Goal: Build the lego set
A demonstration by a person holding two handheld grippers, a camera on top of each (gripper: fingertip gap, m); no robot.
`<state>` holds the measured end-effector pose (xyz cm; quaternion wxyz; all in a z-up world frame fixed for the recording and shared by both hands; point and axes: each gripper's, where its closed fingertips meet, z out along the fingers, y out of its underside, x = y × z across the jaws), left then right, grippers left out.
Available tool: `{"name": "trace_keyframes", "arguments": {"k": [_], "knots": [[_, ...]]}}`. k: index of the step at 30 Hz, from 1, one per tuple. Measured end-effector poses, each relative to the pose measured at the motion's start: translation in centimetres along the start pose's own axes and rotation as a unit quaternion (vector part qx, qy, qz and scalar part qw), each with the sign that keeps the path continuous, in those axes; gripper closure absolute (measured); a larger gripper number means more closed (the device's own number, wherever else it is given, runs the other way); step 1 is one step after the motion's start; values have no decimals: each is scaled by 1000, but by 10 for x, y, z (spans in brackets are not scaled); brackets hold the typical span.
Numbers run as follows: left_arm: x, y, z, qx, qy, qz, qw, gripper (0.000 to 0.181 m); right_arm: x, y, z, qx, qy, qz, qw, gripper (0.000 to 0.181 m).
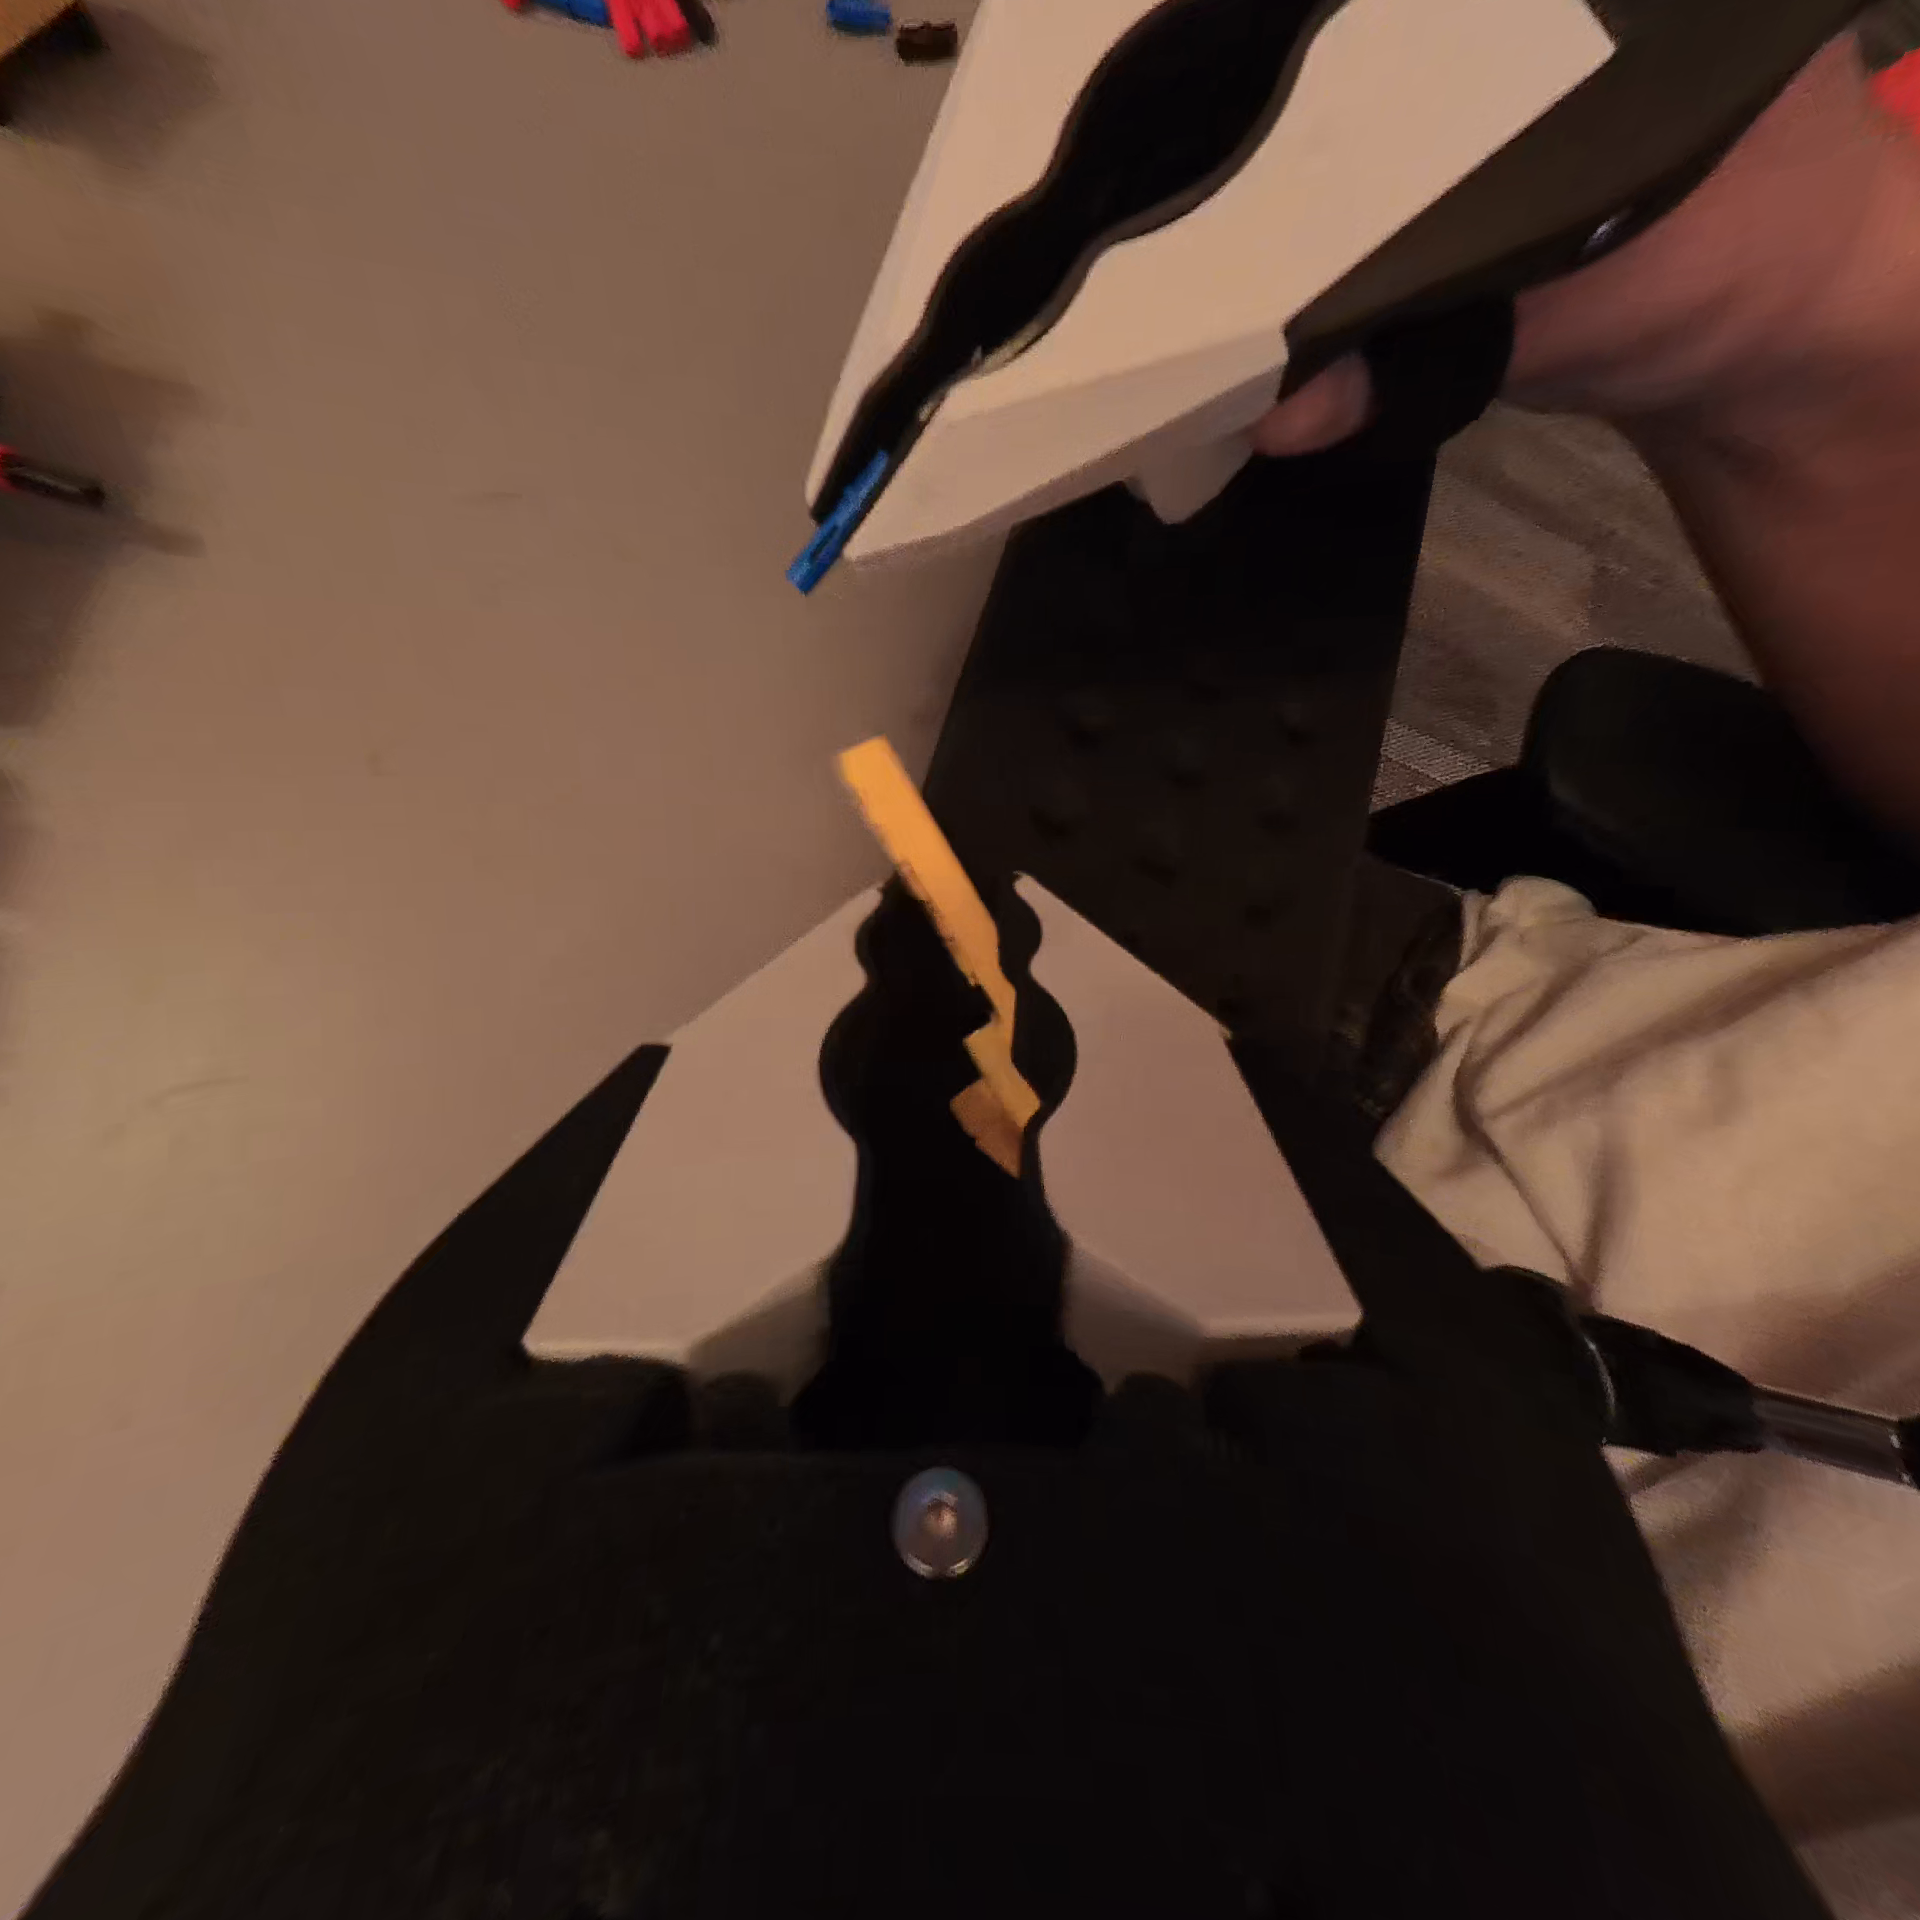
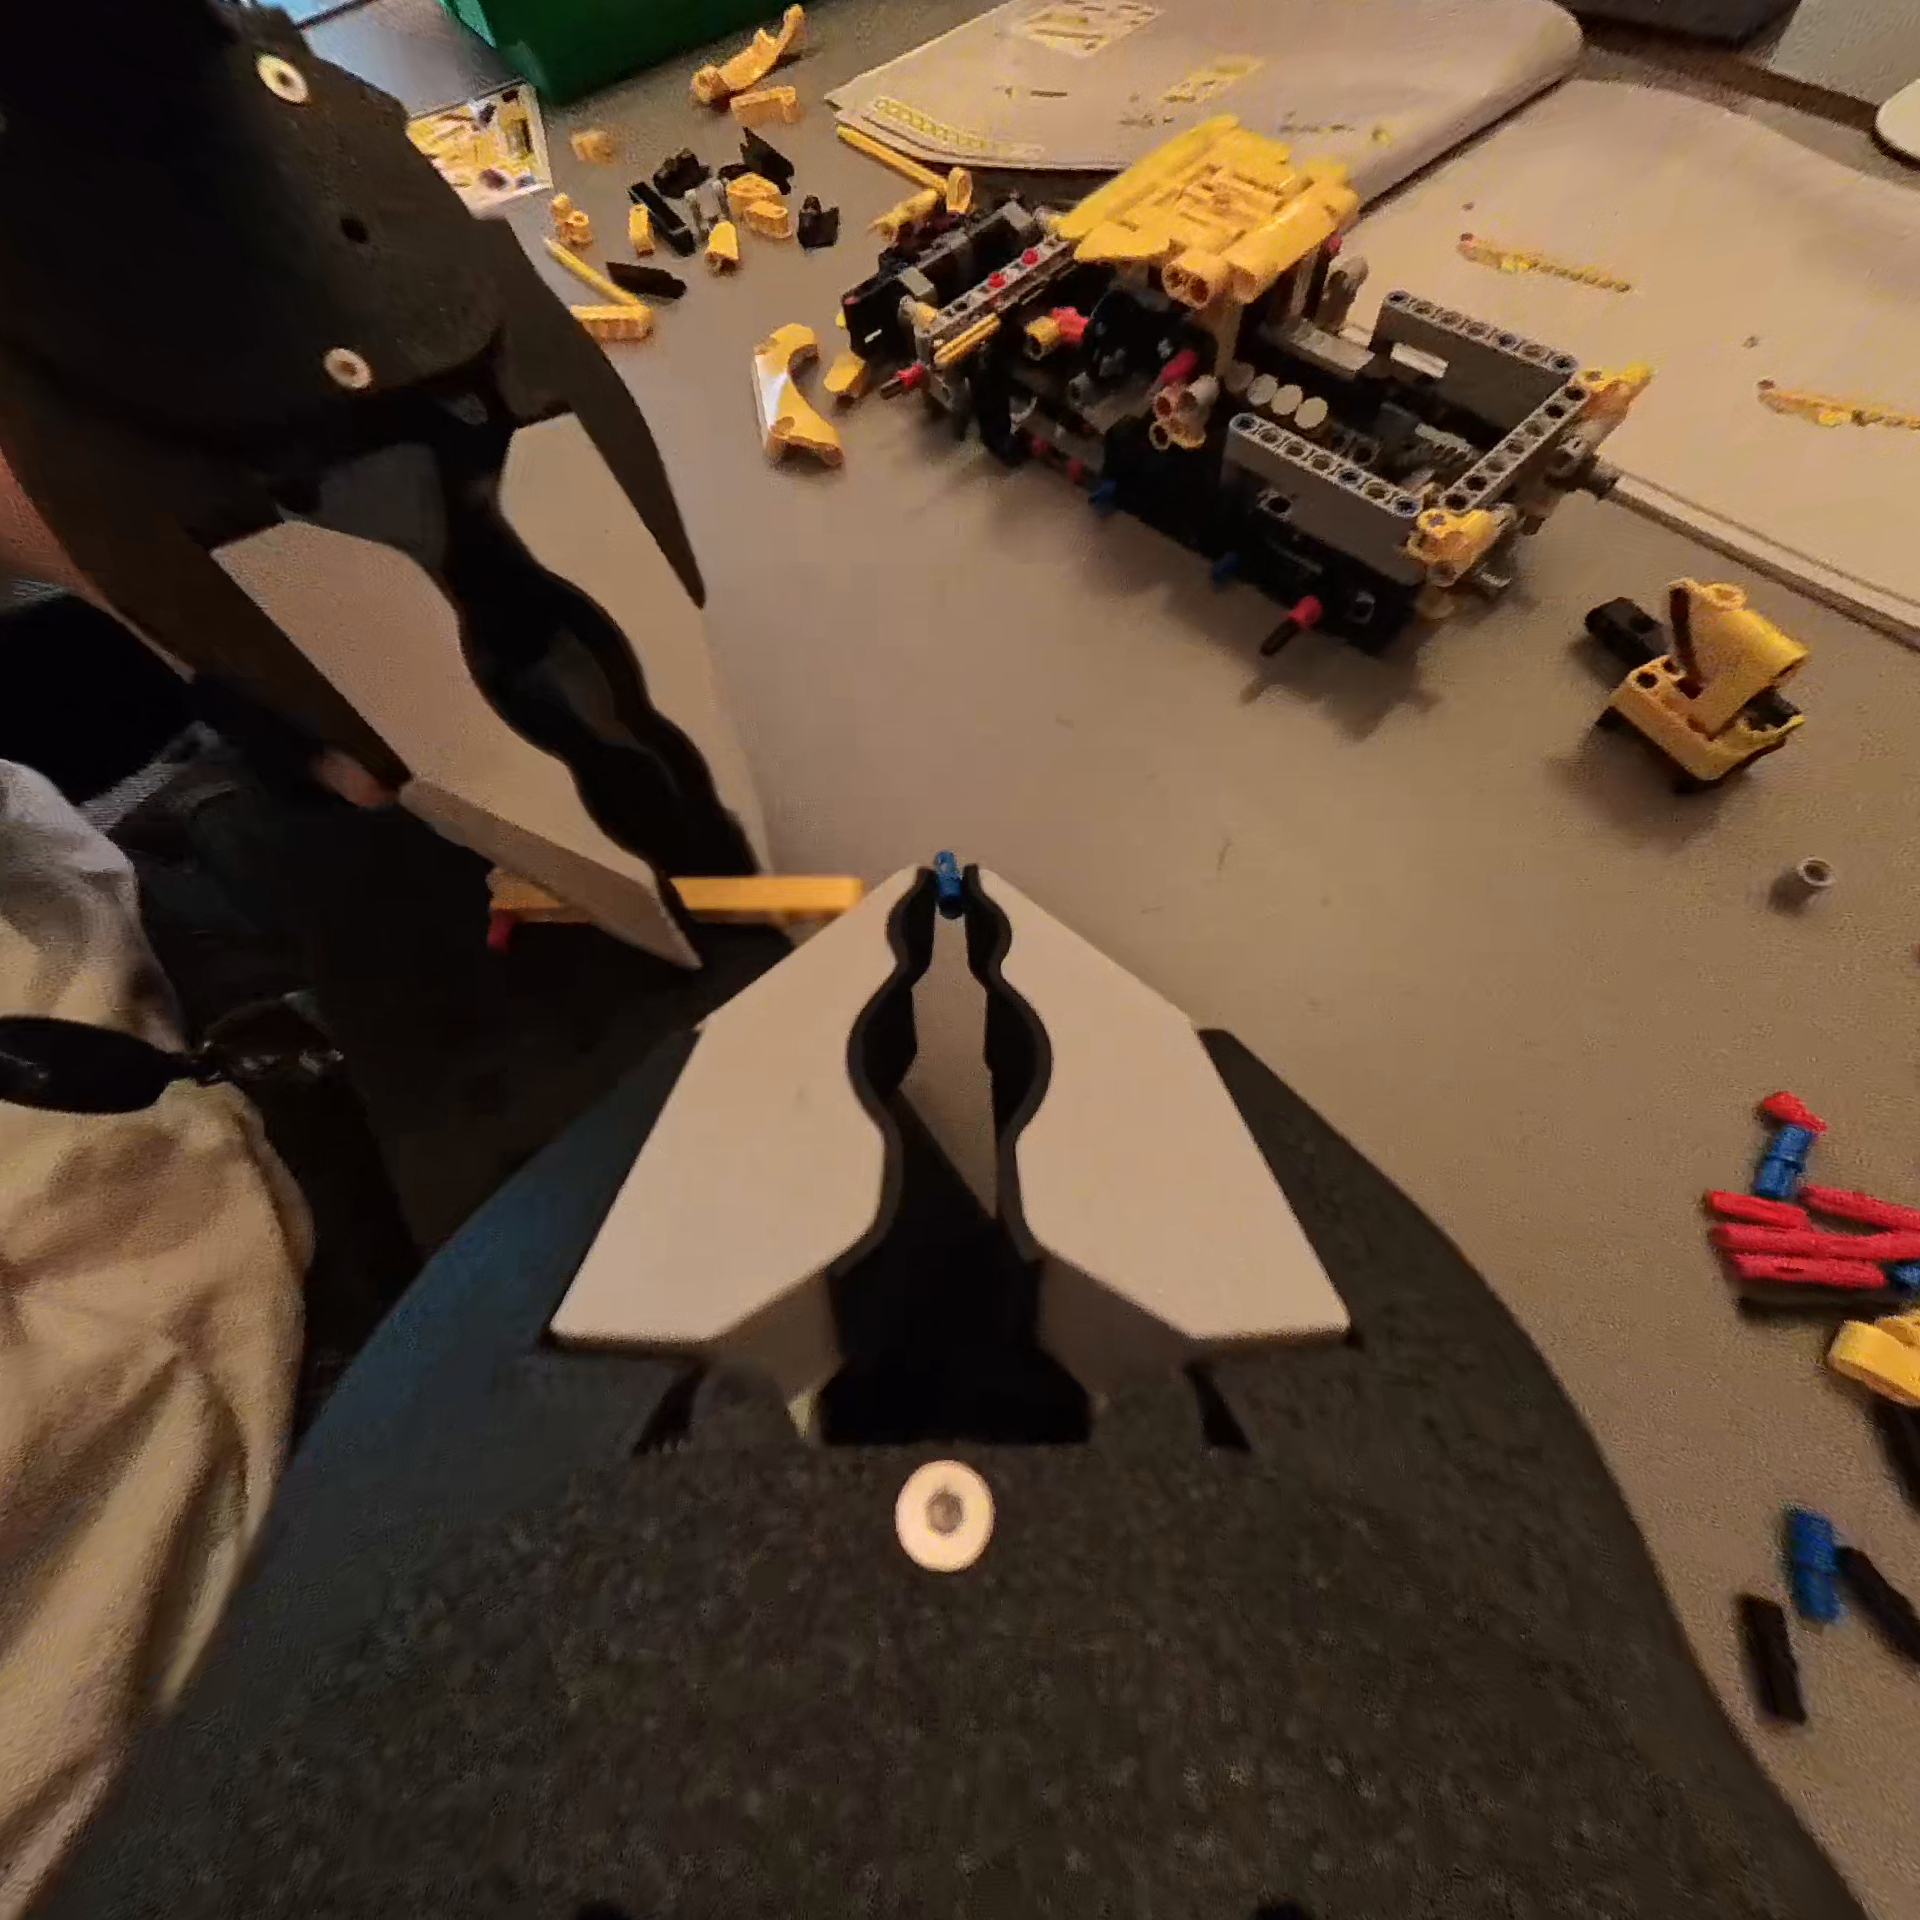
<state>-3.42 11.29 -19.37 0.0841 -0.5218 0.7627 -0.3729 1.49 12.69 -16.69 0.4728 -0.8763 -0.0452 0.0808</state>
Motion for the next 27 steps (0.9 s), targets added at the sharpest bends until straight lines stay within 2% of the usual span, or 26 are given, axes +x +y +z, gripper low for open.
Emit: {"name": "trace_keyframes", "arguments": {"k": [3, 5, 6, 7, 8, 10, 11, 12, 13, 16, 17, 18, 20, 21, 22, 23, 24, 25, 27], "knots": [[-9, -10, -12, 32, 0, -15, 999, 174, -2, -2, -1, -4, -7, 3, 1000, 176], [-7, -35, -33, 128, 101, -100, 982, 174, -10, -14, 0, 34, -13, -2, 999, 176], [-7, -52, -51, 193, 175, -155, 953, 174, -11, -24, -1, 65, -5, -12, 998, 177], [-13, -65, -71, 253, 242, -213, 912, 174, -13, -39, -5, 105, 9, -23, 994, 177], [-24, -73, -89, 302, 297, -265, 867, 174, -16, -55, -10, 154, 18, -31, 987, 177], [-49, -80, -116, 372, 388, -341, 771, 174, -34, -83, -12, 231, -18, -40, 972, 177], [-58, -79, -121, 386, 417, -362, 739, 174, -40, -94, -11, 254, -29, -38, 966, 177], [-63, -78, -124, 394, 435, -371, 720, 174, -42, -104, -9, 275, -35, -35, 960, 177], [-65, -75, -122, 393, 439, -377, 714, 174, -40, -109, -3, 276, -32, -29, 960, 177], [-58, -71, -119, 365, 451, -370, 726, 174, -23, -102, 21, 209, -19, -15, 978, 177], [-55, -66, -112, 340, 430, -367, 752, 174, -16, -97, 25, 189, -9, -18, 982, 177], [-55, -57, -100, 304, 384, -352, 798, 174, -6, -91, 27, 172, 11, -28, 985, 177], [-58, -30, -77, 220, 248, -265, 905, 174, 11, -77, 30, 148, 48, -48, 987, 177], [-66, -15, -69, 177, 166, -206, 948, 174, 16, -72, 32, 143, 59, -52, 987, 177], [-75, -1, -64, 130, 88, -142, 977, 174, 17, -72, 31, 144, 61, -51, 986, 177], [-88, 7, -65, 99, 9, -81, 992, 174, 17, -75, 29, 152, 62, -49, 985, 177], [-103, 13, -68, 73, -72, -16, 995, 174, 17, -76, 29, 156, 63, -51, 984, 177], [-114, 17, -73, 42, -143, 56, 987, 174, 19, -74, 31, 149, 68, -55, 985, 177], [-137, 22, -86, -20, -275, 183, 943, 174, 21, -72, 32, 140, 79, -67, 985, 177]]}}
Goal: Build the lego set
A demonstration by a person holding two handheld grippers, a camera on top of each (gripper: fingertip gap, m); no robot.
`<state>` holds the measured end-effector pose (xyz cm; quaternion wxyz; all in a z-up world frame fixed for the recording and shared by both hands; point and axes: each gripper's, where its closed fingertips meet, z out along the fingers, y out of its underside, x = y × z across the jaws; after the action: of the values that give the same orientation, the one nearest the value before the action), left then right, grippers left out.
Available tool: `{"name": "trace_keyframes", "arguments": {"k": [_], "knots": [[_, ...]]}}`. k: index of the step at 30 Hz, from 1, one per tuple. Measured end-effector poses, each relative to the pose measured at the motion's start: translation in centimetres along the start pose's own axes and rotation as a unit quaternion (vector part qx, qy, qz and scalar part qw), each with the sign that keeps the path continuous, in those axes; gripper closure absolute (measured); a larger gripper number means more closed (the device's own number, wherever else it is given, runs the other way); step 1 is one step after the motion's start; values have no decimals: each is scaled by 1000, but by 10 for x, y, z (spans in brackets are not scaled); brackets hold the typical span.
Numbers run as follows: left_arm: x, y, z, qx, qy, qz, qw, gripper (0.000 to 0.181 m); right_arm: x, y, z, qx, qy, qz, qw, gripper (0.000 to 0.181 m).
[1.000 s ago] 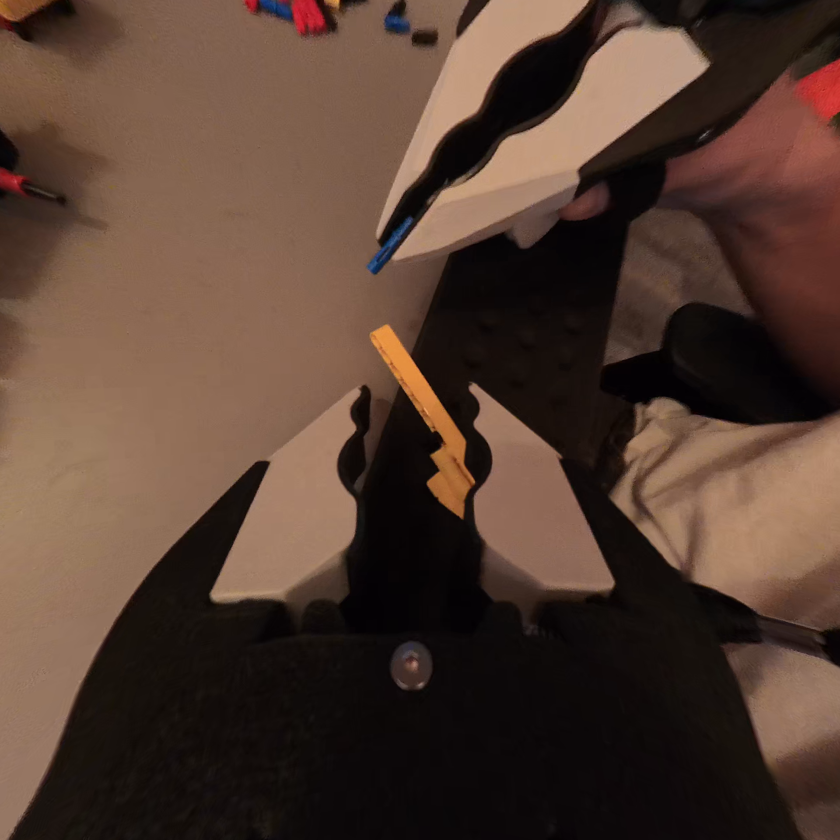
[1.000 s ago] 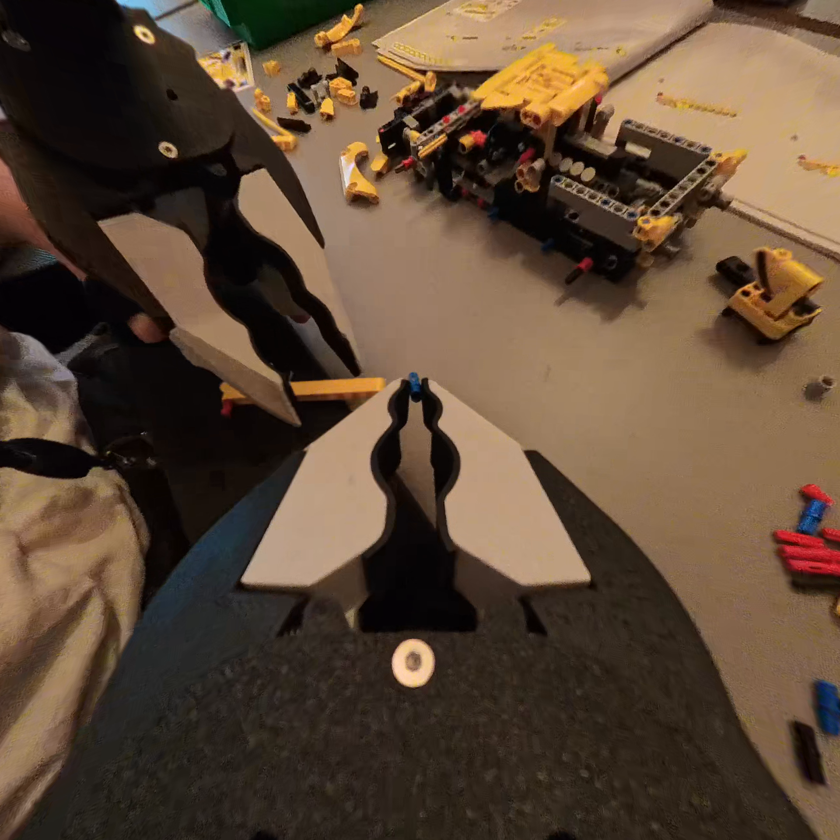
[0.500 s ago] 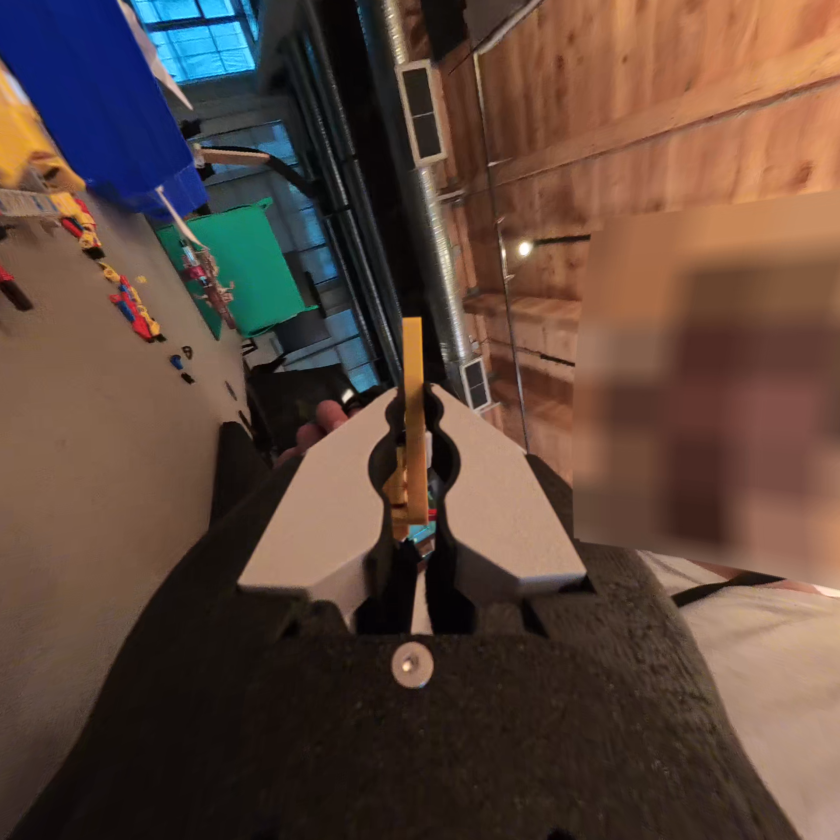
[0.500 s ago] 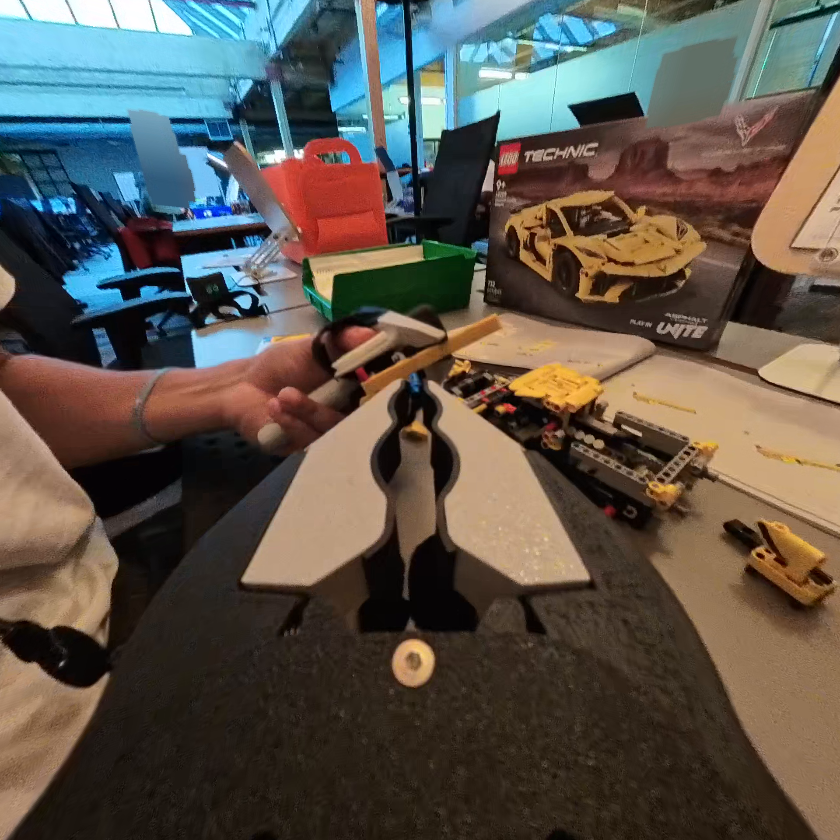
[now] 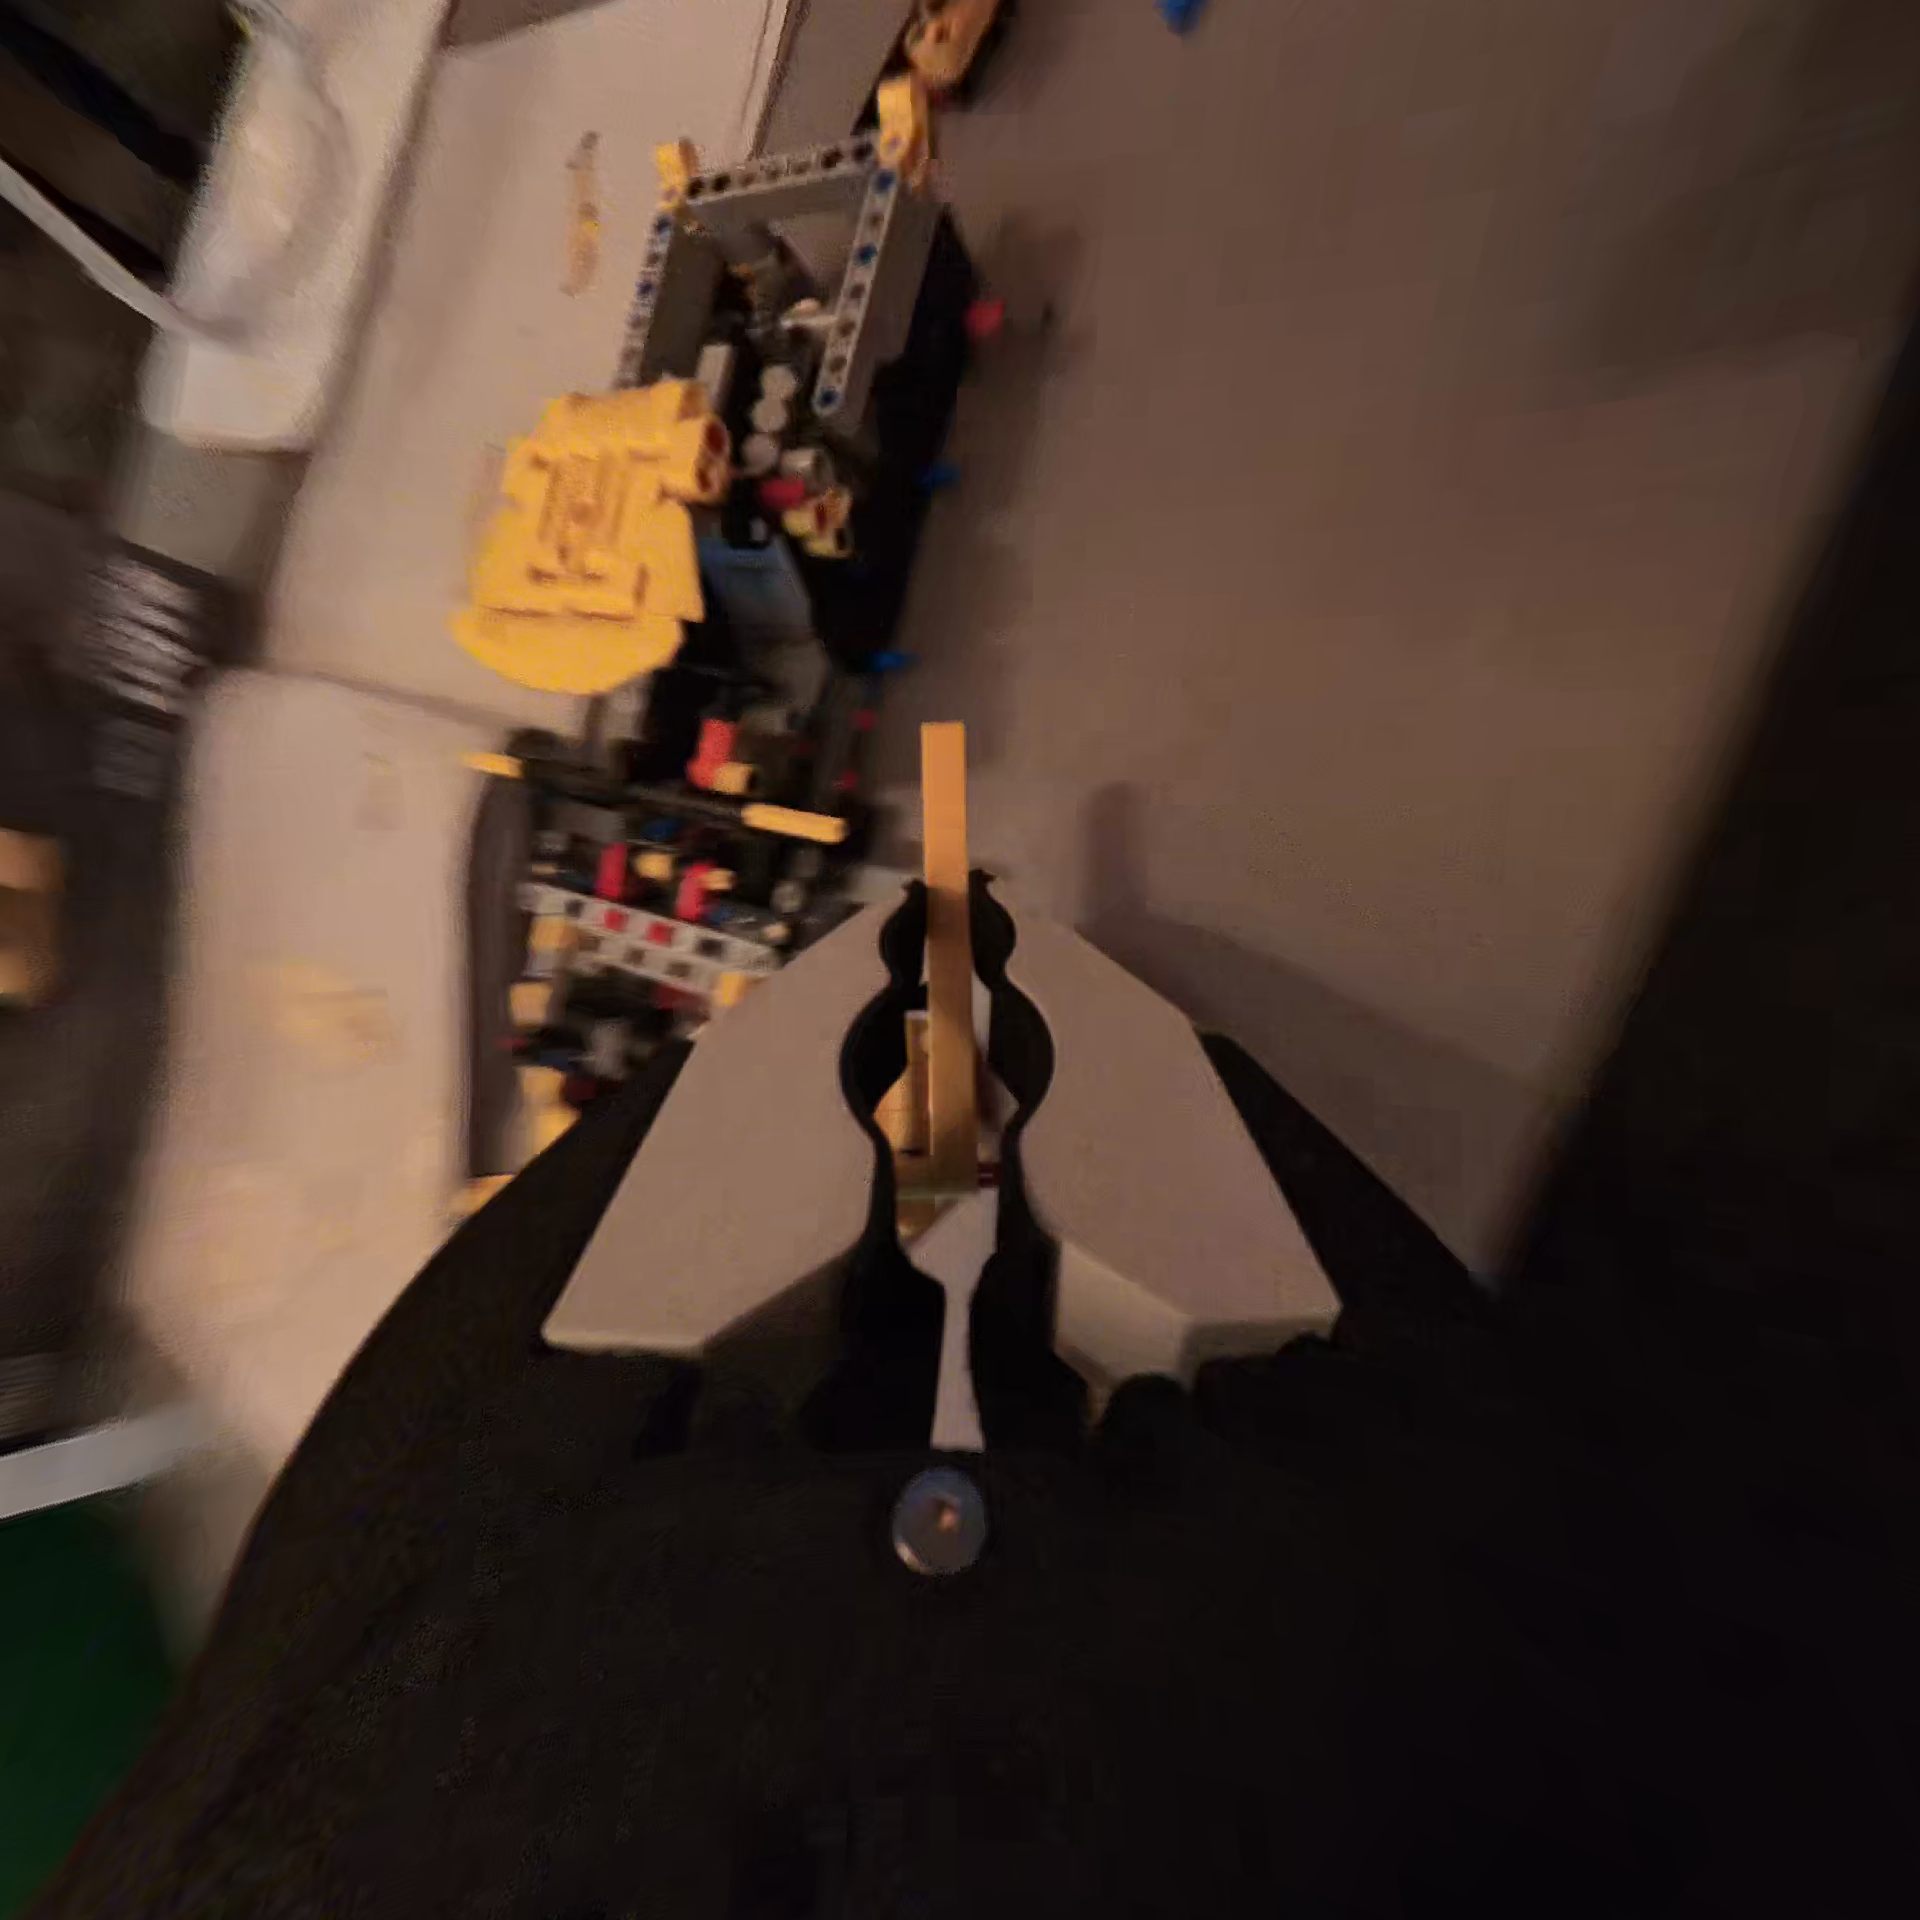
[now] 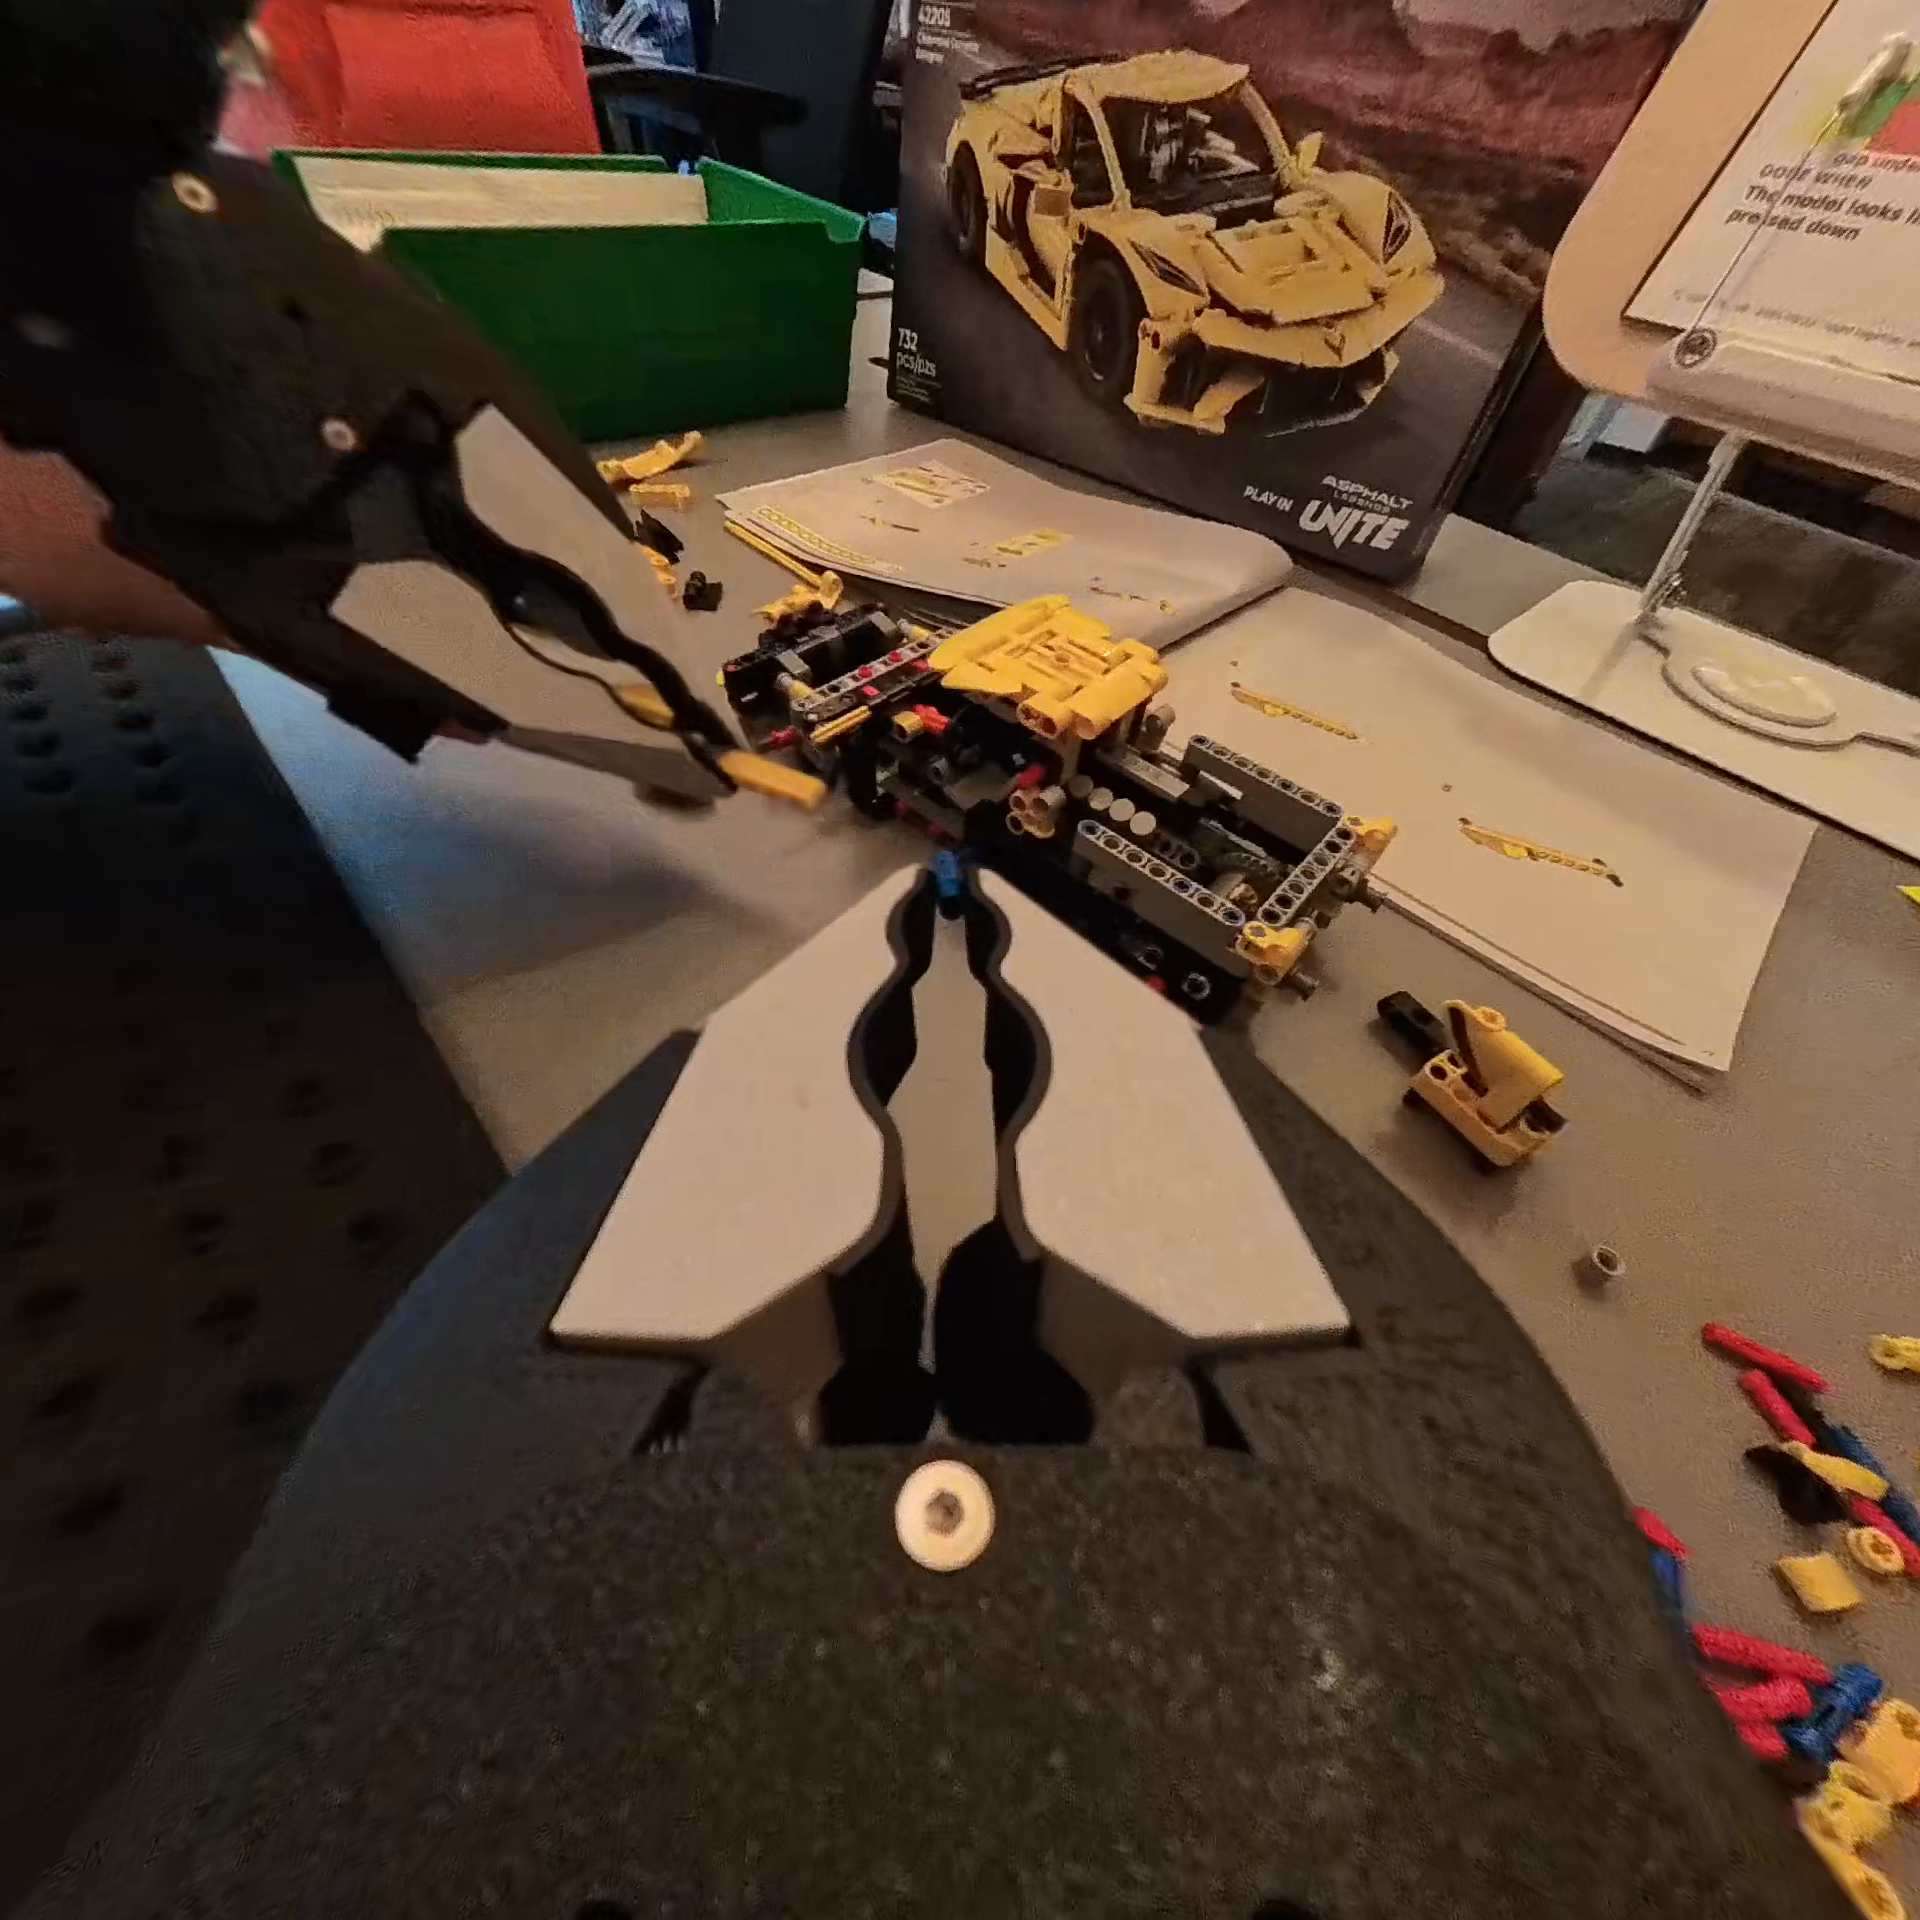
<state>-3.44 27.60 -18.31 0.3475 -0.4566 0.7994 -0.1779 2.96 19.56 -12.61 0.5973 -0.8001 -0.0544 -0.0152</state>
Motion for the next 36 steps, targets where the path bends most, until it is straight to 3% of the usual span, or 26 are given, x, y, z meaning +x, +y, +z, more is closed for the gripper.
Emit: {"name": "trace_keyframes", "arguments": {"k": [3, 6, 9, 13, 15, 18, 23, 28, 32, 36], "knots": [[-10, 11, 4, -44, -95, 150, 983, 174, -2, 5, 3, -14, -6, -6, 1000, 177], [-1, 17, 12, -52, -93, 170, 980, 174, -5, 8, 6, -24, -16, -14, 999, 177], [1, 5, 8, -27, -125, 204, 971, 174, -18, 17, 14, -61, -63, 2, 996, 177], [-3, -16, 0, 16, -217, 337, 916, 174, -24, 35, 28, -138, -105, 56, 983, 177], [7, -16, 3, 32, -208, 391, 896, 174, -26, 41, 27, -171, -132, 52, 975, 177], [17, -16, 8, 51, -189, 412, 890, 174, -28, 38, 24, -192, -163, 18, 968, 177], [27, -22, 13, 79, -192, 471, 858, 174, -36, 39, 31, -241, -210, -57, 946, 177], [25, -23, 12, 81, -202, 477, 851, 174, -33, 48, 37, -275, -219, -77, 933, 177], [20, -16, 13, 68, -192, 426, 882, 174, -26, 57, 23, -298, -234, -15, 925, 177], [16, -18, 10, 78, -192, 397, 894, 174, -22, 68, 20, -276, -229, -35, 933, 177]]}}
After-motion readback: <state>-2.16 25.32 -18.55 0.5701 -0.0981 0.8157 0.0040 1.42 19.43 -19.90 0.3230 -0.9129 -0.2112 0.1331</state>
